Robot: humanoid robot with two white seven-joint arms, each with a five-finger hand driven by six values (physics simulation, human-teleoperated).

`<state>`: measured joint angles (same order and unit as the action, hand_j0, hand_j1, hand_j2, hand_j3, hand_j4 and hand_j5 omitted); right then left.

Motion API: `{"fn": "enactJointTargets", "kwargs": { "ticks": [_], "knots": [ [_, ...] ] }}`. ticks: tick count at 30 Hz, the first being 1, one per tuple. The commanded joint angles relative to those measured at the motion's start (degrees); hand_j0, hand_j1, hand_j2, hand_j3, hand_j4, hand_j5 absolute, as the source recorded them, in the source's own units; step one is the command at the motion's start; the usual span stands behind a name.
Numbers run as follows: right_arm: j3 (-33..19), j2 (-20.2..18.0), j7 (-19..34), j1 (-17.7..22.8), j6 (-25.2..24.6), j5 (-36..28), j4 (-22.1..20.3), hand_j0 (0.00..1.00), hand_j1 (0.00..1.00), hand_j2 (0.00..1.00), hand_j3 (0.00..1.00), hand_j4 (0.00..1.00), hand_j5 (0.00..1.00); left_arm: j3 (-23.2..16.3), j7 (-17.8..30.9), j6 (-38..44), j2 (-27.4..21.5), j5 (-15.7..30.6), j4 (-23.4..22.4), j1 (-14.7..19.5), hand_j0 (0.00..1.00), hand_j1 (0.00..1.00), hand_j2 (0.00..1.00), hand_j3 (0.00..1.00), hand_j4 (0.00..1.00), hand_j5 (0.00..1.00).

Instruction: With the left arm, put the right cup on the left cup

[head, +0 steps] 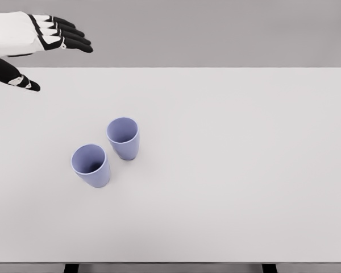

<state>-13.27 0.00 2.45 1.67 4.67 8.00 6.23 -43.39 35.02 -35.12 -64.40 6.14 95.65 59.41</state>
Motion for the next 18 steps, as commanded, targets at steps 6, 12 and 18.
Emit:
{"fn": "enactJointTargets", "kwargs": {
  "ticks": [6, 12, 18],
  "knots": [
    [0.0, 0.0, 0.0, 0.0, 0.0, 0.0, 0.0, 1.0, 1.0, 1.0, 1.0, 1.0, 1.0, 0.5, 0.0, 0.1, 6.3, -23.9, 0.5, 0.6, 1.0, 1.0, 1.0, 1.0, 1.0, 1.0],
    [0.0, 0.0, 0.0, 0.0, 0.1, 0.0, 0.0, 1.0, 1.0, 1.0, 1.0, 1.0, 1.0, 0.2, 0.0, 0.1, 12.3, -25.1, -0.2, 0.3, 1.0, 1.0, 1.0, 1.0, 1.0, 1.0],
    [0.0, 0.0, 0.0, 0.0, 0.0, 0.0, 0.0, 1.0, 1.0, 1.0, 1.0, 1.0, 1.0, 0.3, 0.0, 0.1, 15.2, -25.2, -4.4, 0.3, 1.0, 1.0, 1.0, 1.0, 1.0, 1.0]
  ]
}}
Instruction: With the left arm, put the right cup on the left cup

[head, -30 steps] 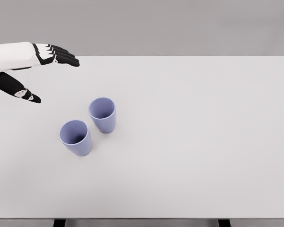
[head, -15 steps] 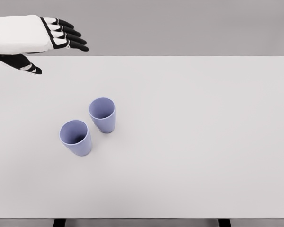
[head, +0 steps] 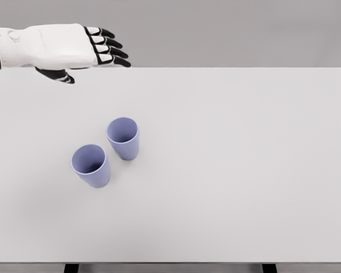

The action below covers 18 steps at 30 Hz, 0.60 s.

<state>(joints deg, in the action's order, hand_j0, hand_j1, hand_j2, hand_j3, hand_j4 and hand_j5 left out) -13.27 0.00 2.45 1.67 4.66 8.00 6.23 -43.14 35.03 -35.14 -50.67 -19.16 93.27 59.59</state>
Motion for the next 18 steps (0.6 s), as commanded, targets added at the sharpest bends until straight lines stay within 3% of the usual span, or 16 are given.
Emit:
{"fn": "enactJointTargets", "kwargs": {
  "ticks": [1, 7, 9, 14, 16, 18],
  "knots": [
    [0.0, 0.0, 0.0, 0.0, 0.0, 0.0, 0.0, 1.0, 1.0, 1.0, 1.0, 1.0, 1.0, 0.0, 0.0, 0.1, 2.0, 0.0, -2.4, 0.0, 1.0, 1.0, 1.0, 1.0, 1.0, 1.0],
    [0.0, 0.0, 0.0, 0.0, 0.1, 0.0, 0.0, 1.0, 1.0, 1.0, 1.0, 1.0, 1.0, -0.4, 0.0, 0.1, 7.1, -1.1, -6.0, -2.5, 1.0, 1.0, 1.0, 1.0, 1.0, 1.0],
    [0.0, 0.0, 0.0, 0.0, 0.0, 0.0, 0.0, 1.0, 1.0, 1.0, 1.0, 1.0, 1.0, -0.4, 0.0, 0.1, 8.5, -3.9, -6.3, -3.1, 1.0, 1.0, 1.0, 1.0, 1.0, 1.0],
    [0.0, 0.0, 0.0, 0.0, 0.0, 0.0, 0.0, 1.0, 1.0, 1.0, 1.0, 1.0, 1.0, -0.4, 0.0, 0.1, 8.1, -5.6, -6.7, -3.8, 1.0, 1.0, 1.0, 1.0, 1.0, 1.0],
    [0.0, 0.0, 0.0, 0.0, 0.0, 0.0, 0.0, 1.0, 1.0, 1.0, 1.0, 1.0, 1.0, -0.3, 0.0, 0.1, 8.0, -7.4, -6.6, -6.3, 1.0, 1.0, 1.0, 1.0, 1.0, 1.0],
    [0.0, 0.0, 0.0, 0.0, 0.0, 0.0, 0.0, 1.0, 1.0, 1.0, 1.0, 1.0, 1.0, -0.4, 0.0, 0.1, 8.4, -9.6, -6.7, -6.7, 1.0, 1.0, 1.0, 1.0, 1.0, 1.0]
  ]
}}
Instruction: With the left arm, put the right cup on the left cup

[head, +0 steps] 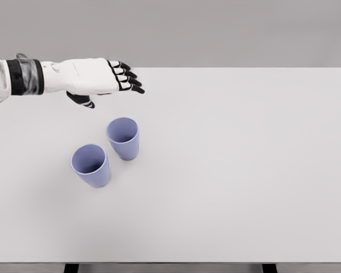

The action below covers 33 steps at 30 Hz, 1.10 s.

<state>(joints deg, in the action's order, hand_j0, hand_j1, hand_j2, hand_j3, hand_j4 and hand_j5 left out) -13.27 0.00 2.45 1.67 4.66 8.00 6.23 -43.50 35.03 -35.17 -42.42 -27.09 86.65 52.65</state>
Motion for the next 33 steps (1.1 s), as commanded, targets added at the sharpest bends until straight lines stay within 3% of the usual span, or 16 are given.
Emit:
{"fn": "enactJointTargets", "kwargs": {
  "ticks": [1, 10, 15, 24, 33],
  "knots": [
    [0.0, 0.0, 0.0, 0.0, 0.0, 0.0, 0.0, 1.0, 1.0, 1.0, 1.0, 1.0, 1.0, 0.1, 0.0, 0.2, 0.1, -1.7, -0.1, 0.0, 1.0, 1.0, 1.0, 1.0, 1.0, 1.0],
    [0.0, 0.0, 0.0, 0.0, 0.0, 0.0, 0.0, 1.0, 1.0, 1.0, 1.0, 1.0, 1.0, 0.0, 0.0, 0.2, 0.1, -1.6, 0.1, -0.4, 1.0, 1.0, 1.0, 1.0, 1.0, 1.0],
    [0.0, 0.0, 0.0, 0.0, 0.0, 0.0, 0.0, 1.0, 1.0, 1.0, 1.0, 1.0, 1.0, 0.0, 0.0, 0.2, -0.6, 2.9, 0.7, -0.3, 1.0, 1.0, 1.0, 1.0, 1.0, 1.0],
    [0.0, 0.0, 0.0, 0.0, 0.0, 0.0, 0.0, 1.0, 1.0, 1.0, 1.0, 1.0, 1.0, -1.3, 0.0, 0.2, -1.7, 2.6, 2.3, -0.6, 1.0, 1.0, 1.0, 1.0, 1.0, 1.0],
    [0.0, 0.0, 0.0, 0.0, 0.0, 0.0, 0.0, 1.0, 1.0, 1.0, 1.0, 1.0, 1.0, -1.4, 0.0, 0.2, -1.8, 2.4, 4.7, -3.2, 1.0, 1.0, 1.0, 1.0, 1.0, 1.0]
  ]
}}
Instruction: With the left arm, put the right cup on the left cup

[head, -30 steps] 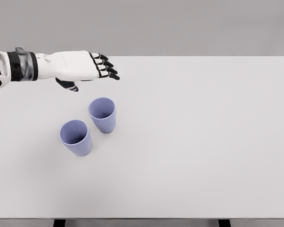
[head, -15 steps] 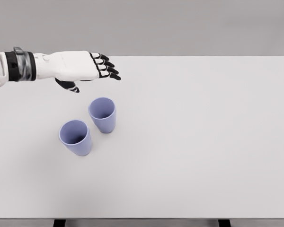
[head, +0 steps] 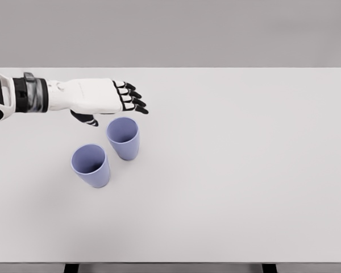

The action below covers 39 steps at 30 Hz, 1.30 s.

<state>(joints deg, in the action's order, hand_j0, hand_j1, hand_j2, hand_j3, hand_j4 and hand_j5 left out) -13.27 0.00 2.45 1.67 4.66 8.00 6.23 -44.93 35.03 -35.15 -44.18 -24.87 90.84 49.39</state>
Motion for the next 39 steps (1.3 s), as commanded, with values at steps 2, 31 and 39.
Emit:
{"fn": "enactJointTargets", "kwargs": {
  "ticks": [2, 31, 39],
  "knots": [
    [0.0, 0.0, 0.0, 0.0, 0.0, 0.0, 0.0, 1.0, 1.0, 1.0, 1.0, 1.0, 1.0, 0.0, 0.0, 0.2, 0.0, 0.2, 0.5, -0.3, 1.0, 1.0, 1.0, 1.0, 1.0, 1.0],
    [0.0, 0.0, 0.0, 0.0, 0.0, 0.0, 0.0, 1.0, 1.0, 1.0, 1.0, 1.0, 1.0, 0.0, 0.0, 0.2, 0.0, -1.9, 2.1, -3.5, 1.0, 1.0, 1.0, 1.0, 1.0, 1.0],
    [0.0, 0.0, 0.0, 0.0, 0.0, 0.0, 0.0, 1.0, 1.0, 1.0, 1.0, 1.0, 1.0, 0.1, 0.0, 0.2, 0.4, -2.6, 2.1, -3.3, 1.0, 1.0, 1.0, 1.0, 1.0, 1.0]
  ]
}}
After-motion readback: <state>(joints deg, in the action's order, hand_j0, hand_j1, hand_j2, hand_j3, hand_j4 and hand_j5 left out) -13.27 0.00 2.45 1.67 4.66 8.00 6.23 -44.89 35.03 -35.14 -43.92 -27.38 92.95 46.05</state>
